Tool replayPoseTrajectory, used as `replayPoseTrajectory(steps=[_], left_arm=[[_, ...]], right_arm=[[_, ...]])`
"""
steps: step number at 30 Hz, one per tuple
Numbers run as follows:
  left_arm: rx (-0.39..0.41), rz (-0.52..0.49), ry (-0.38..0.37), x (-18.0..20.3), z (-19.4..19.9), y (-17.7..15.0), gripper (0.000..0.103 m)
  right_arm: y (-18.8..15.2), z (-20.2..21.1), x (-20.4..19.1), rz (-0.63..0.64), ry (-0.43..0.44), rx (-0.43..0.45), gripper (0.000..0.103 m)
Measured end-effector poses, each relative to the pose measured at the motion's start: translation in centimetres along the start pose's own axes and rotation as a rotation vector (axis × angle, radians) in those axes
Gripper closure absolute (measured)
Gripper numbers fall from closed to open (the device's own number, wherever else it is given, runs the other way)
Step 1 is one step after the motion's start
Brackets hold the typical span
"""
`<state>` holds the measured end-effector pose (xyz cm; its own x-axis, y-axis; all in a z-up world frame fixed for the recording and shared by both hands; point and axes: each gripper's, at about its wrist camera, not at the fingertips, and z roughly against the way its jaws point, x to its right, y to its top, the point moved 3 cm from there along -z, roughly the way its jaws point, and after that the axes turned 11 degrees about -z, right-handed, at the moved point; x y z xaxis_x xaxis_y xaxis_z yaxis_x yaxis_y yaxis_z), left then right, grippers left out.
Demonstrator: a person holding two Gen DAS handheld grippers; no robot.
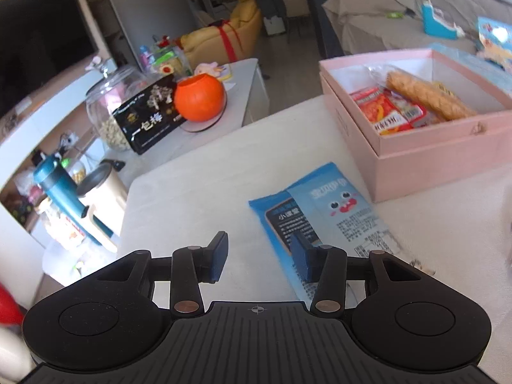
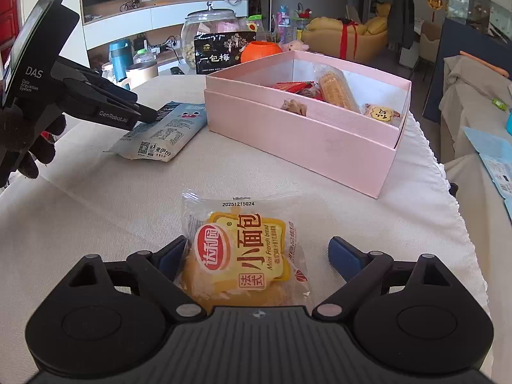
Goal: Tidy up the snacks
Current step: 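Move the left tool over the blue snack packet while the right tool moves over the yellow-wrapped bun, then grasp the blue snack packet with the left tool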
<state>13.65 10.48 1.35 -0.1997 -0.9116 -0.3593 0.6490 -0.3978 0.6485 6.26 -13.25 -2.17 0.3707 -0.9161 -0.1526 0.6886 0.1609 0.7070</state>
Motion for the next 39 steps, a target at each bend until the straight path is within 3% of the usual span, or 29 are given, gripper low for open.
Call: replayPoseTrajectory(steps=[2, 4, 9, 12, 14, 18, 21, 23, 25, 27, 30, 36, 38, 39], left_arm=[[0.050, 0.106, -0.061, -1.0, 0.9, 0.4, 0.056], [0.095, 0.133, -0.135, -0.1, 1.5, 1.4, 0.056], [0.095, -0.085, -0.157, 6.3, 0.4, 2.8, 0.054], [0.039, -0.218, -0.095, 7.9, -0.9, 1.8, 0.052], [0.049, -0.238, -0.051, 7.3, -0.8, 1.0, 0.051], [0.071, -0.171, -0.165, 5.1, -0.5, -0.4, 0.052], [0.081, -0.119, -0.255, 4.4, -0.3, -0.5, 0.038], [0.090, -0.023, -0.289, 3.2, -0.2, -0.1, 0.038], [0.117, 0.042, -0.220, 1.9, 0.0, 0.3, 0.041], [0.093, 0.079, -0.159, 1.0, -0.6, 0.7, 0.043], [0.015, 0.118, -0.183, 0.7, -2.5, 1.0, 0.041], [-0.007, 0.017, -0.076, 0.9, -4.4, 2.2, 0.037], [-0.019, 0.047, -0.100, 0.4, -4.8, 2.1, 0.037], [-0.024, 0.046, -0.131, 0.4, -4.9, 2.1, 0.031]], right_arm=[[-0.1, 0.0, 0.0, -0.001, 0.000, 0.001, 0.010], [-0.1, 0.0, 0.0, -0.001, 0.000, 0.000, 0.010], [-0.1, 0.1, 0.0, -0.002, -0.002, 0.001, 0.009], [-0.1, 0.1, 0.0, -0.005, -0.004, 0.002, 0.009], [-0.1, 0.1, 0.0, -0.007, -0.003, 0.002, 0.009], [-0.1, 0.0, 0.0, -0.007, -0.003, 0.002, 0.009], [-0.1, 0.0, 0.0, -0.008, -0.002, 0.002, 0.009], [-0.1, 0.0, 0.0, -0.007, -0.003, 0.002, 0.009], [-0.1, 0.0, 0.0, -0.007, -0.003, 0.002, 0.009], [-0.1, 0.0, 0.0, -0.007, -0.002, 0.002, 0.009], [-0.1, 0.0, 0.0, -0.007, -0.002, 0.002, 0.009], [-0.1, 0.0, 0.0, -0.008, -0.002, 0.002, 0.008], [-0.1, 0.0, 0.0, -0.008, -0.002, 0.002, 0.008], [-0.1, 0.0, 0.0, -0.008, -0.002, 0.002, 0.008]])
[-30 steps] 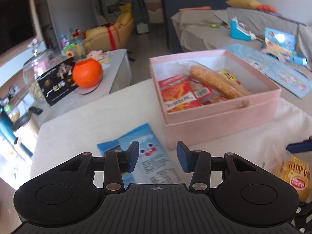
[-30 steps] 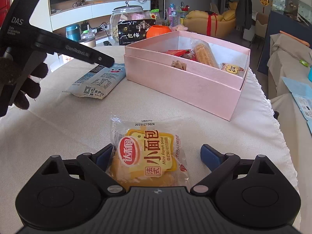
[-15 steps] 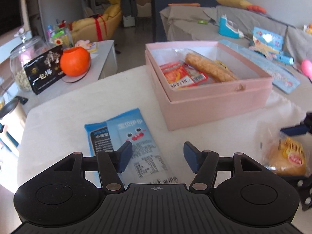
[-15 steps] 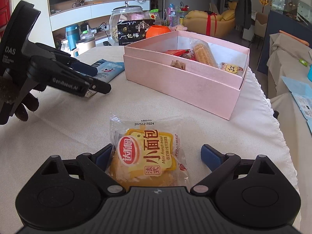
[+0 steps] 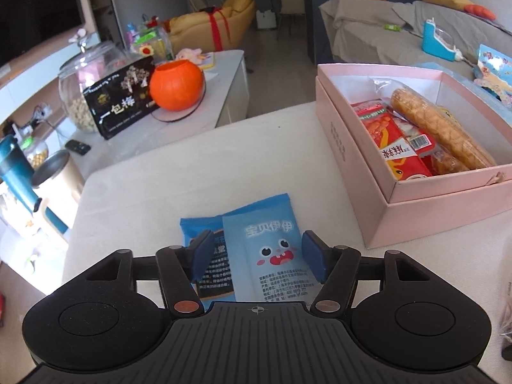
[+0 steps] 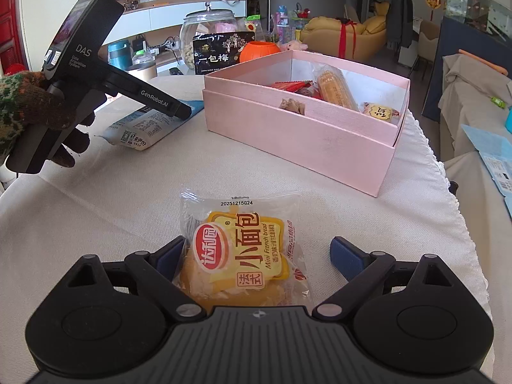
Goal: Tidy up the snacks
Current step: 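Grasp the blue snack packet with the left tool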
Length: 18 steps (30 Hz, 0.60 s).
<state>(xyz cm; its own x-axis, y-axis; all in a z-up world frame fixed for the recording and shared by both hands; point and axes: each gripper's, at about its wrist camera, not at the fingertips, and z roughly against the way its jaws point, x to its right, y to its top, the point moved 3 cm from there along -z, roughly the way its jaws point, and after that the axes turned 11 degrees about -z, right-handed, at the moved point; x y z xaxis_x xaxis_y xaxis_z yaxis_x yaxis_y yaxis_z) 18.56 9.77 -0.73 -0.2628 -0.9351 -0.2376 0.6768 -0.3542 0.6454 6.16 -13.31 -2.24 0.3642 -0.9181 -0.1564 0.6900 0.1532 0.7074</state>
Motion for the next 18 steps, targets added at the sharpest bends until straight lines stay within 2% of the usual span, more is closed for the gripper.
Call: replayPoseTrajectory(steps=[1, 3, 5, 6, 8, 10, 13, 16, 18], left_arm=[[-0.003, -0.023, -0.031, 0.3, -0.1, -0.1, 0.022], [0.014, -0.068, -0.090, 0.8, 0.0, -0.3, 0.013], [0.048, -0.059, -0.096, 0.6, 0.6, -0.5, 0.015], [0.064, -0.043, -0.086, 0.3, 0.9, -0.6, 0.019], [0.069, -0.031, -0.022, -0.3, 1.3, -1.0, 0.021], [0.033, -0.050, 0.027, -0.7, 0.9, -1.4, 0.019], [0.013, 0.011, -0.009, -2.1, 0.1, -1.4, 0.014], [-0.012, 0.084, -0.005, -3.4, -0.5, -1.3, 0.013], [-0.024, 0.145, -0.034, -4.2, -1.0, -1.3, 0.011]], right_arm=[[0.0, 0.0, 0.0, 0.000, 0.001, -0.001, 0.008], [0.0, 0.0, -0.1, 0.001, 0.004, -0.003, 0.007], [0.0, -0.1, -0.1, 0.001, 0.004, -0.003, 0.007], [0.0, -0.1, -0.1, 0.001, 0.005, -0.003, 0.007], [0.0, 0.0, -0.1, 0.001, 0.004, -0.003, 0.007], [0.0, 0.0, -0.1, 0.001, 0.005, -0.003, 0.007], [0.0, -0.1, -0.1, 0.001, 0.005, -0.003, 0.007], [0.0, -0.1, -0.1, 0.001, 0.005, -0.003, 0.007], [0.0, -0.1, -0.1, 0.002, 0.004, -0.003, 0.007]])
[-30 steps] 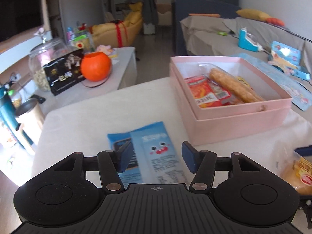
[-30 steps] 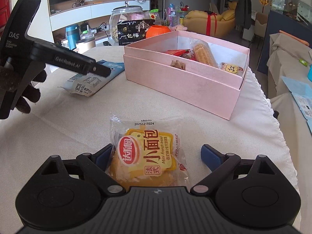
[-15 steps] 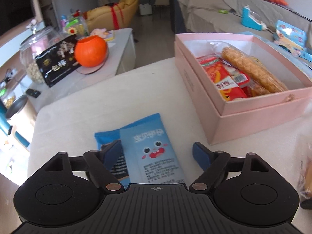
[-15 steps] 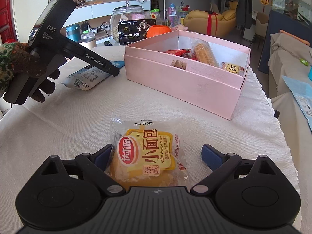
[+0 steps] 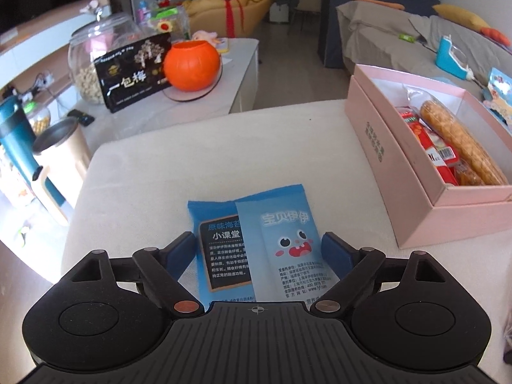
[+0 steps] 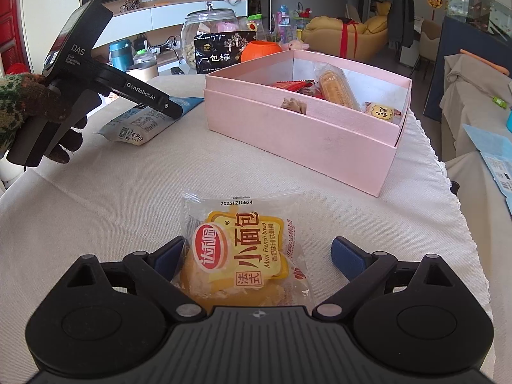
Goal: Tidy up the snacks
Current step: 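Grasp the blue snack packet with the left tool, then grasp the yellow-wrapped bun with the right tool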
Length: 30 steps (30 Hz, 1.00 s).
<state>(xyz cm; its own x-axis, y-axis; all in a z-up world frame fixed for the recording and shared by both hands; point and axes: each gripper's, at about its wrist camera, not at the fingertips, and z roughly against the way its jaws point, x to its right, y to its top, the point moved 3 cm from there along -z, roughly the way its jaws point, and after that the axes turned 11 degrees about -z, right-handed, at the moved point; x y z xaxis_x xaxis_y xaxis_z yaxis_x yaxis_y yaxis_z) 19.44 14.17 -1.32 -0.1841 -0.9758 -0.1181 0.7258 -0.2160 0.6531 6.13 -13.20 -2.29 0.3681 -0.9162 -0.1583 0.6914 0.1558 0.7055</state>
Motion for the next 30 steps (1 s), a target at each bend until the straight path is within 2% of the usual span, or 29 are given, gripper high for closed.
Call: replayPoseTrajectory(steps=[2, 6, 13, 16, 17, 18, 19, 20, 22, 25, 28, 30], left_arm=[[0.000, 0.026, -0.016, -0.3, -0.2, 0.0, 0.010], [-0.015, -0.016, -0.059, 0.9, 0.9, -0.7, 0.012], [0.004, -0.139, -0.153, 6.9, 7.1, -6.7, 0.013], [0.018, -0.166, -0.210, 9.3, 9.5, -8.7, 0.014], [0.024, -0.166, -0.231, 9.8, 10.1, -9.0, 0.015], [0.037, -0.157, -0.259, 10.3, 10.9, -9.2, 0.031], [0.052, -0.143, -0.280, 10.4, 11.7, -9.0, 0.070], [0.071, -0.124, -0.309, 10.4, 12.6, -8.5, 0.100], [0.143, -0.097, -0.344, 10.1, 14.8, -6.5, 0.091], [0.228, -0.110, -0.303, 9.6, 16.5, -3.7, 0.092], [0.238, -0.100, -0.312, 9.8, 16.8, -3.1, 0.090], [0.208, -0.179, -0.335, 11.6, 16.5, -4.2, 0.087]], right_arm=[[0.0, 0.0, 0.0, 0.000, 0.001, 0.000, 0.007], [0.0, 0.0, 0.0, 0.002, 0.009, -0.006, 0.005], [0.3, 0.4, 0.1, 0.020, 0.015, -0.075, 0.005], [0.8, 1.3, 0.2, -0.006, 0.026, -0.105, 0.027], [0.9, 1.7, 0.1, -0.005, 0.028, -0.121, 0.040], [1.0, 2.2, 0.0, 0.006, 0.013, -0.127, 0.044], [1.2, 2.8, -0.2, 0.023, -0.002, -0.121, 0.046], [1.4, 3.7, -0.3, 0.037, -0.008, -0.105, 0.046], [2.7, 6.5, -0.1, 0.040, -0.002, -0.050, 0.047], [6.7, 11.3, 0.7, -0.003, 0.022, 0.090, 0.047], [9.9, 14.4, 1.9, -0.044, 0.023, 0.196, 0.047], [10.1, 14.6, 2.2, -0.028, -0.022, 0.224, 0.047]])
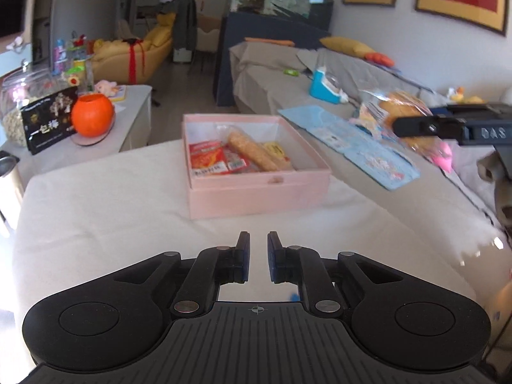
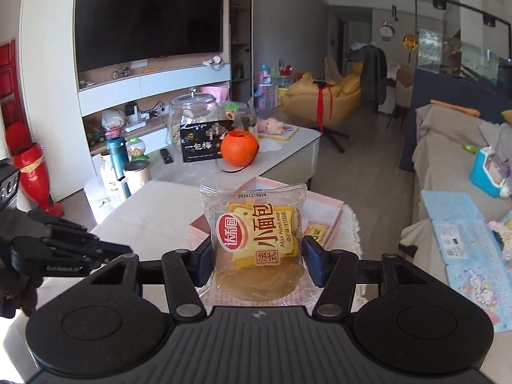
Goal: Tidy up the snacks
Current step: 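Grasp the yellow-wrapped bun with the right tool, then lift the blue packet with the left tool while the right tool lifts the bun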
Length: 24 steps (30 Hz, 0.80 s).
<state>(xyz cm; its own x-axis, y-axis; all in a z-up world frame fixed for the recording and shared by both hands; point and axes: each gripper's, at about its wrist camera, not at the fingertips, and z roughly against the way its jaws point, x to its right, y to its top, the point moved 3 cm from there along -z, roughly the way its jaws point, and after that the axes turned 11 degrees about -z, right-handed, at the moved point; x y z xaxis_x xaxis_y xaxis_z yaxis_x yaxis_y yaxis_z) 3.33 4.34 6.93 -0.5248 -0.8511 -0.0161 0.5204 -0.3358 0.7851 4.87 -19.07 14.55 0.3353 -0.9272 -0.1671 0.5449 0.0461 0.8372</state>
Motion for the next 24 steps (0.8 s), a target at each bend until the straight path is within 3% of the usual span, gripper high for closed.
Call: replayPoseTrajectory(steps=[6, 12, 17, 20, 24], left_arm=[[-0.166, -0.245, -0.134, 6.8, -2.6, -3.5, 0.081], [-0.218, -0.424, -0.127, 9.7, -3.3, -4.9, 0.081], [-0.226, -0.448, -0.125, 9.9, -3.5, -5.0, 0.081], [-0.240, -0.438, -0.174, 10.2, -3.2, -5.1, 0.080], [-0.247, -0.506, -0.166, 11.0, -3.0, -5.4, 0.079]], right_arm=[[-5.1, -5.0, 0.9, -0.044, -0.021, -0.183, 0.047], [-9.6, -8.2, 1.3, -0.072, -0.020, -0.311, 0.046], [-12.0, -9.4, 1.2, -0.050, -0.031, -0.380, 0.044], [-12.7, -9.3, 0.7, -0.003, -0.038, -0.363, 0.039], [-12.9, -9.3, 0.1, 0.047, -0.072, -0.337, 0.028]])
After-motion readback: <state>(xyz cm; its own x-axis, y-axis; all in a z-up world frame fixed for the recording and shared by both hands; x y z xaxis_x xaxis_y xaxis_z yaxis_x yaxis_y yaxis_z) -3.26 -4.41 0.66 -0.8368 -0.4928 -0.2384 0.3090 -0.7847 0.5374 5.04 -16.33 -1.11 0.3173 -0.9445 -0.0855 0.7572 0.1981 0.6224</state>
